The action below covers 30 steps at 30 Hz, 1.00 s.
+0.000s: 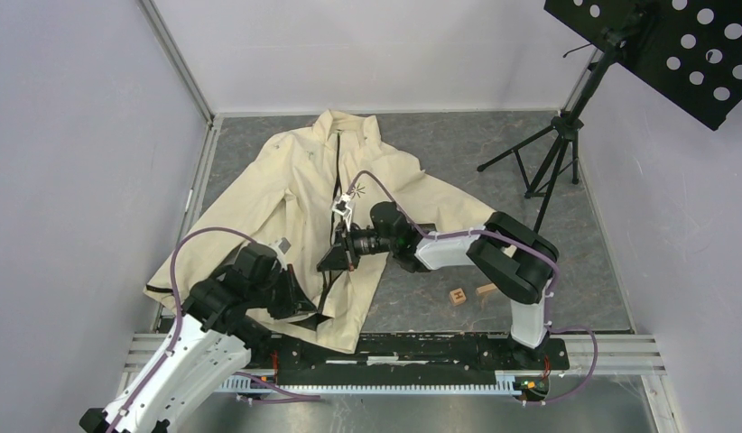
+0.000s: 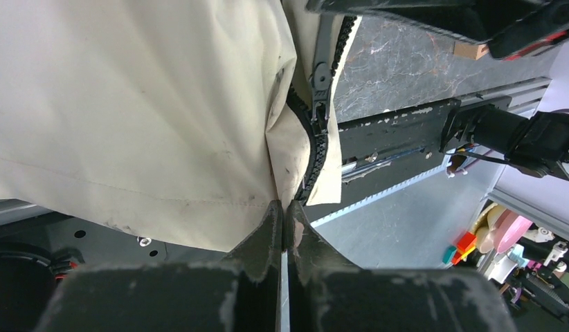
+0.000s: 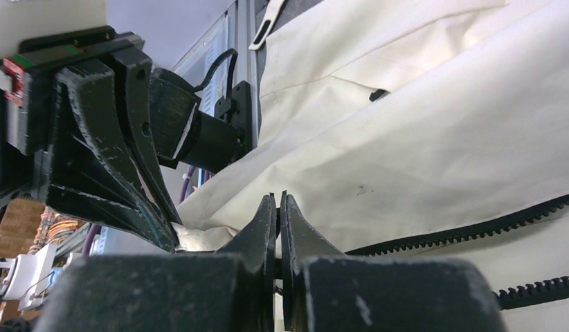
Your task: Zip up the jacket
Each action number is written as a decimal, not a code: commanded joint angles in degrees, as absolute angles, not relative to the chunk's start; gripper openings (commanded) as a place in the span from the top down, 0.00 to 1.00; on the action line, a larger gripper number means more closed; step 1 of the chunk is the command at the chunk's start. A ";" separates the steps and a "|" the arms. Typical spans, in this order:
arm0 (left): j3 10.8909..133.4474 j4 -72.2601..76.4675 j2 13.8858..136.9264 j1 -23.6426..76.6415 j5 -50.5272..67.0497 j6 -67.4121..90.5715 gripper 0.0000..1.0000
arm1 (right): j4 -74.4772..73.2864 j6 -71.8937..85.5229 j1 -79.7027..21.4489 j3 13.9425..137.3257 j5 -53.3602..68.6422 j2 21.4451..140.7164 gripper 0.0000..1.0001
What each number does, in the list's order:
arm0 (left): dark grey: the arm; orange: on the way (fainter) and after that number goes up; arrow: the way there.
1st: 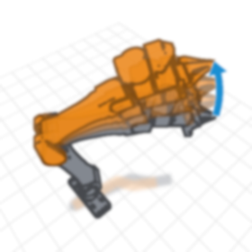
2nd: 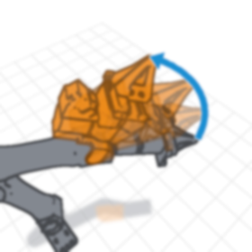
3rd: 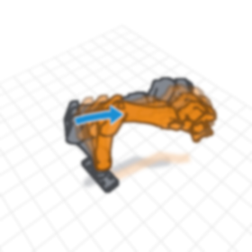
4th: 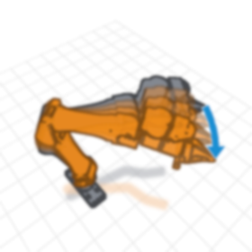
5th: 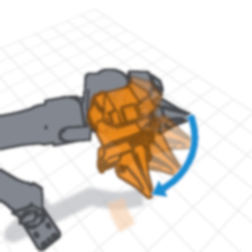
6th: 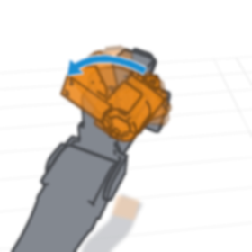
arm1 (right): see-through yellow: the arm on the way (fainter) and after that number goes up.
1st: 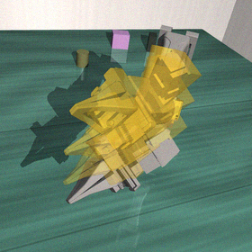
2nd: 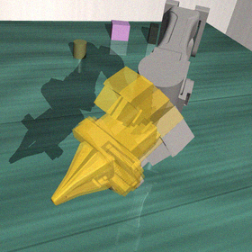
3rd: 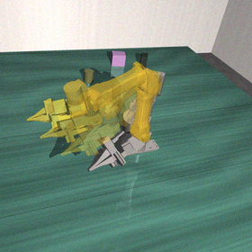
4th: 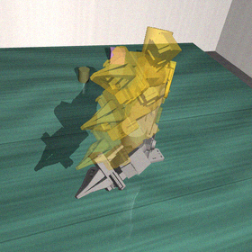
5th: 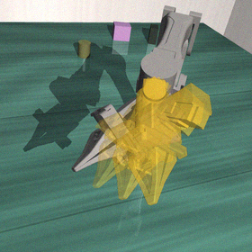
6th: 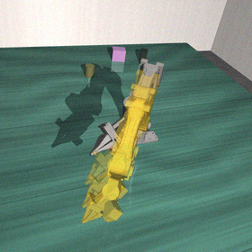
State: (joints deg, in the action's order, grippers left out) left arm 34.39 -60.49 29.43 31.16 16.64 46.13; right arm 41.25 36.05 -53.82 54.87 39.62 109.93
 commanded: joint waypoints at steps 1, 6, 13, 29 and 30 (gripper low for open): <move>35.56 -61.61 30.17 31.29 16.90 43.09 0.98 | 48.07 34.01 -51.87 53.18 31.86 104.17 1.00; 35.68 -63.28 29.63 31.29 16.43 42.45 0.98 | 51.29 34.31 -49.56 53.61 24.01 103.47 1.00; 38.26 -64.75 27.77 31.29 16.26 41.69 0.98 | 50.57 36.12 -48.43 57.27 21.63 105.71 1.00; 42.18 -70.84 26.13 31.29 15.33 41.33 0.98 | 36.49 20.00 -40.23 86.31 17.26 121.06 1.00; 42.35 -71.04 26.26 31.33 15.42 41.17 0.98 | 36.41 19.86 -39.81 88.41 16.87 122.50 1.00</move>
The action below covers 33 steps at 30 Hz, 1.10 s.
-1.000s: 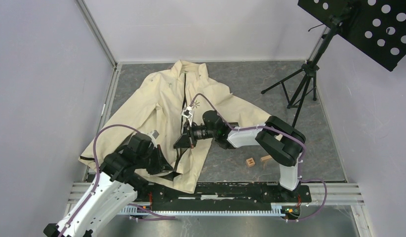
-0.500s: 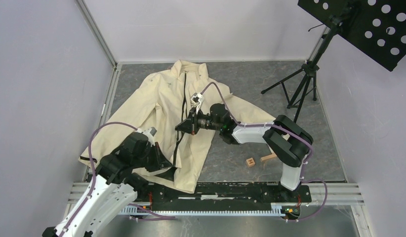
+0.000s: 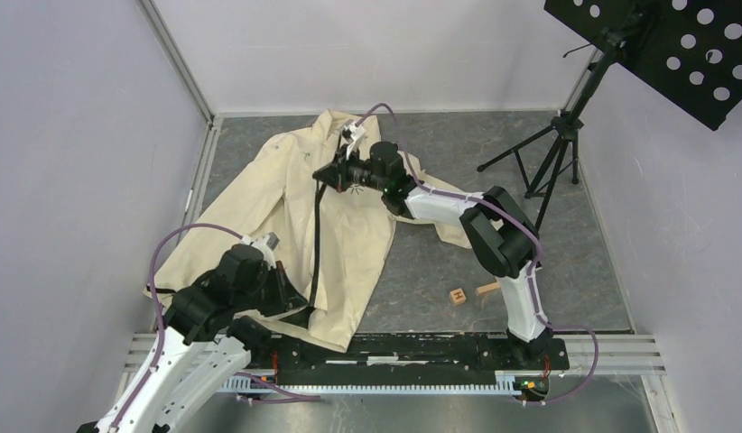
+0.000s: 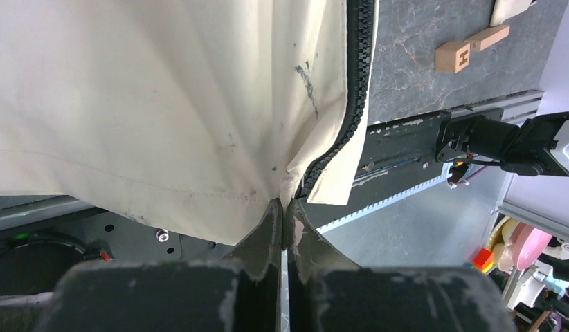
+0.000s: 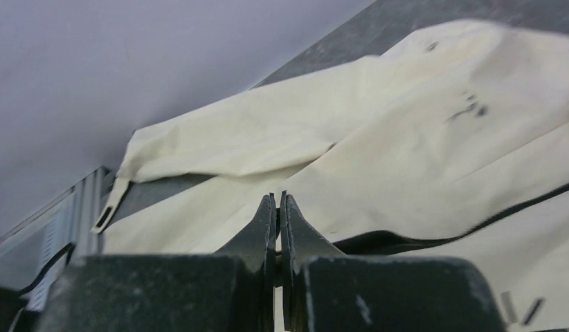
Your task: Zip up the jacket
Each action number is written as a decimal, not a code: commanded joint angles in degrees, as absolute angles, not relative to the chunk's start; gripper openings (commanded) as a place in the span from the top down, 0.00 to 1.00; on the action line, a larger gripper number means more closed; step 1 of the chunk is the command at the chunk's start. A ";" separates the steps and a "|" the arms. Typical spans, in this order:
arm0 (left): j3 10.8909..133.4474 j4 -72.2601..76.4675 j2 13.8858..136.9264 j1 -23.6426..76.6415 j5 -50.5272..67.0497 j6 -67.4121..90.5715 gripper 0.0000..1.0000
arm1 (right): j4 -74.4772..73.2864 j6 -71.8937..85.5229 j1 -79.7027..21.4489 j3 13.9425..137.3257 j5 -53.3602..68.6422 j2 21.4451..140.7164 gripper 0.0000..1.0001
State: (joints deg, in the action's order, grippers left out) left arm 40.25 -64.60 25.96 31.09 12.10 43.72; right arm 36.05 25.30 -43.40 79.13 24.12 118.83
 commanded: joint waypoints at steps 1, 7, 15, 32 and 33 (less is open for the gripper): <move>42.47 -71.33 26.28 31.30 15.20 41.07 0.98 | 36.29 19.91 -39.31 90.26 16.50 123.95 1.00; 43.20 -73.06 26.65 31.29 15.16 41.56 0.98 | 30.07 16.19 -36.51 111.38 12.96 135.75 1.00; 43.77 -75.40 26.42 31.29 18.58 40.50 0.98 | 36.74 13.93 -31.10 123.98 8.71 144.60 1.00; 47.08 -91.08 26.33 31.29 20.76 33.59 0.98 | 46.31 5.81 -23.51 132.87 0.37 151.68 1.00; 46.75 -91.64 26.14 31.29 20.48 33.77 0.98 | 46.87 5.17 -23.17 132.85 0.35 151.69 1.00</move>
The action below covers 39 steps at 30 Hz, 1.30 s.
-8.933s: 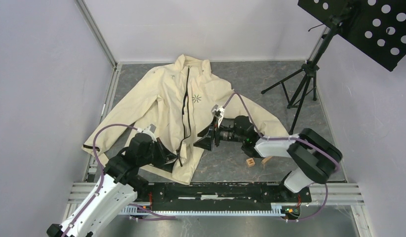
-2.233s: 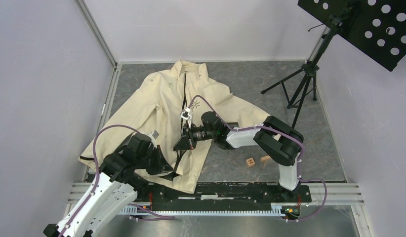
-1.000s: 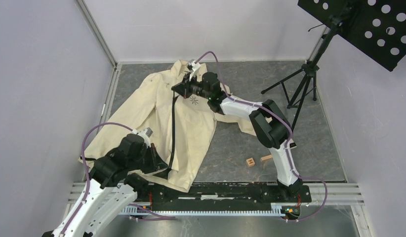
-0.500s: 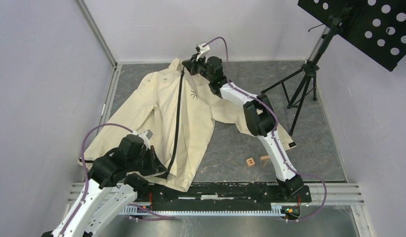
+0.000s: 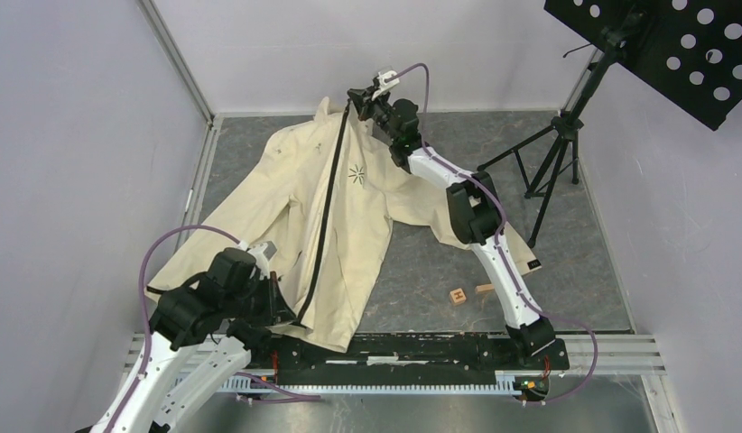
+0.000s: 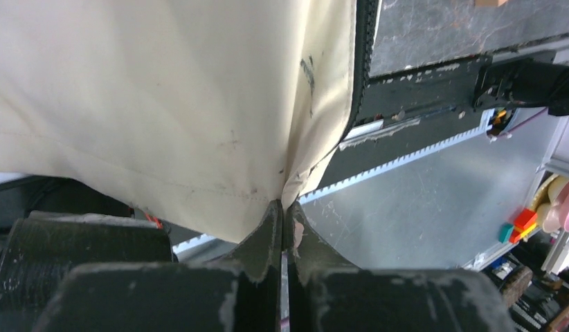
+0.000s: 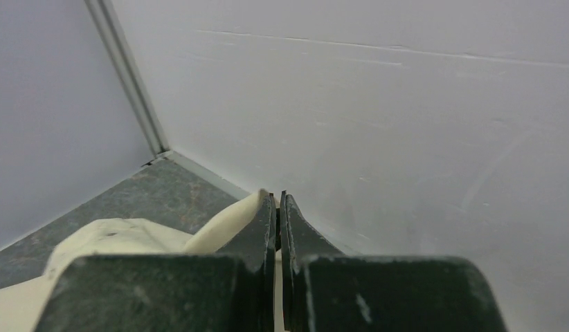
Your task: Zip up the jacket
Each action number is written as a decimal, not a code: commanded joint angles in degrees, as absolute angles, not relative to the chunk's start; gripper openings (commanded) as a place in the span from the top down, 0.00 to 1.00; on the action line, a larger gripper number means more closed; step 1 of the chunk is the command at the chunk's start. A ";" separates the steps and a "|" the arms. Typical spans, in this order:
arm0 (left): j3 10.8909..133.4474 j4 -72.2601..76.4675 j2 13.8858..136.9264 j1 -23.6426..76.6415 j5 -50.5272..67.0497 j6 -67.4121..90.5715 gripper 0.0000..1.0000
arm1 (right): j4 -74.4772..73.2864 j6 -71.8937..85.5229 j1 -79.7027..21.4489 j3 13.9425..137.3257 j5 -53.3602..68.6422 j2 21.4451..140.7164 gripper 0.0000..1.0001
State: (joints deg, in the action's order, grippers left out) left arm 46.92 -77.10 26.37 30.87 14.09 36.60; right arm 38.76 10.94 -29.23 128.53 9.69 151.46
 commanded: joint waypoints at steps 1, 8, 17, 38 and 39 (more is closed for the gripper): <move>46.62 -92.31 26.10 31.29 20.16 33.95 0.98 | 47.29 4.90 -22.76 132.96 0.35 151.80 1.00; 47.20 -94.50 26.07 31.29 21.83 35.60 0.98 | 49.22 3.89 -19.49 134.47 -2.28 152.79 1.00; 51.95 -86.36 35.33 30.59 11.17 36.35 0.98 | 52.51 2.94 -19.48 129.68 -0.66 152.11 1.00; 57.11 -81.00 43.86 30.55 -24.73 54.31 0.13 | 7.48 10.81 -24.05 95.93 -1.03 113.91 0.02; 58.37 -80.99 42.51 30.52 -25.54 54.20 0.12 | 5.84 10.22 -25.39 92.08 -1.70 109.97 0.02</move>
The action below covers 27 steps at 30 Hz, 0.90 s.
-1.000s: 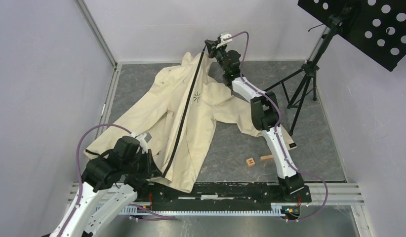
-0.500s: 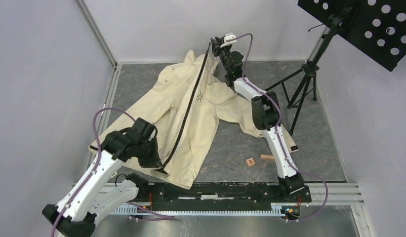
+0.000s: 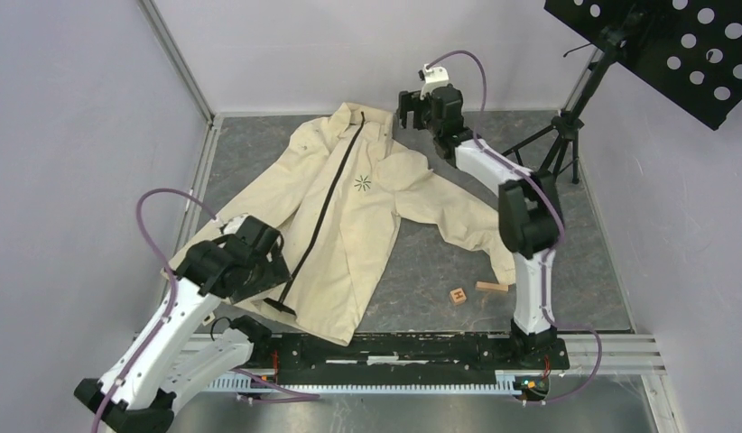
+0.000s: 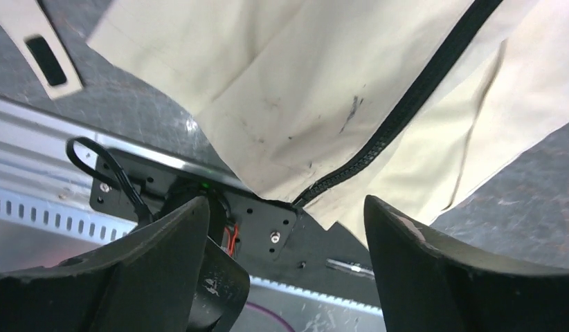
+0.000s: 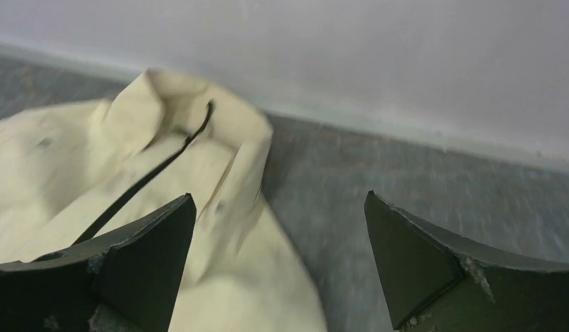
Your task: Zip up the jacket
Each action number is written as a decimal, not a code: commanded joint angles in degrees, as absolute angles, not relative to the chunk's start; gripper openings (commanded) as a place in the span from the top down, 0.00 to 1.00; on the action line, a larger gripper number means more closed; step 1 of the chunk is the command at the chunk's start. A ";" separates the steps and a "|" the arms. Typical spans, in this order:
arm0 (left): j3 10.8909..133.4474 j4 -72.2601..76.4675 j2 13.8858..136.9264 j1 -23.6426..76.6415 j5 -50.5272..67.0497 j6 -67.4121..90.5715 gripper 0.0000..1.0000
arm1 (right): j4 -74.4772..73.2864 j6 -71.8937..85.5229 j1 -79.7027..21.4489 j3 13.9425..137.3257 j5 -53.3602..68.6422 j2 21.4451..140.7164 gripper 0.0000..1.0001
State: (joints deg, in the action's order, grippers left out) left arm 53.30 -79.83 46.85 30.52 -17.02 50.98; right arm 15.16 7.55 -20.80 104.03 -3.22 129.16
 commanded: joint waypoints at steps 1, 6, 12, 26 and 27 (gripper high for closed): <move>59.68 -80.59 40.81 30.56 -26.36 53.62 0.11 | 3.36 9.34 -27.15 88.32 -2.68 105.49 0.02; 66.88 -68.13 33.75 30.53 -20.38 41.34 0.01 | -7.23 6.97 -34.87 75.11 -5.16 86.23 0.02; 76.95 -53.95 29.41 30.59 -10.16 31.35 0.00 | -14.03 5.38 -39.11 68.37 -2.33 63.13 0.02; 93.67 -40.42 31.09 30.59 -5.28 24.98 0.00 | -26.08 -3.13 -39.11 82.18 -8.32 31.53 0.02; 94.39 -40.43 31.48 30.59 -5.28 24.76 0.00 | -25.66 -4.50 -39.11 80.76 -9.52 29.76 0.02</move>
State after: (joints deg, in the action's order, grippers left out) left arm 91.05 -45.06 29.58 30.52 -6.81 28.71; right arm -21.67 -0.10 -39.11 82.78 -3.81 33.34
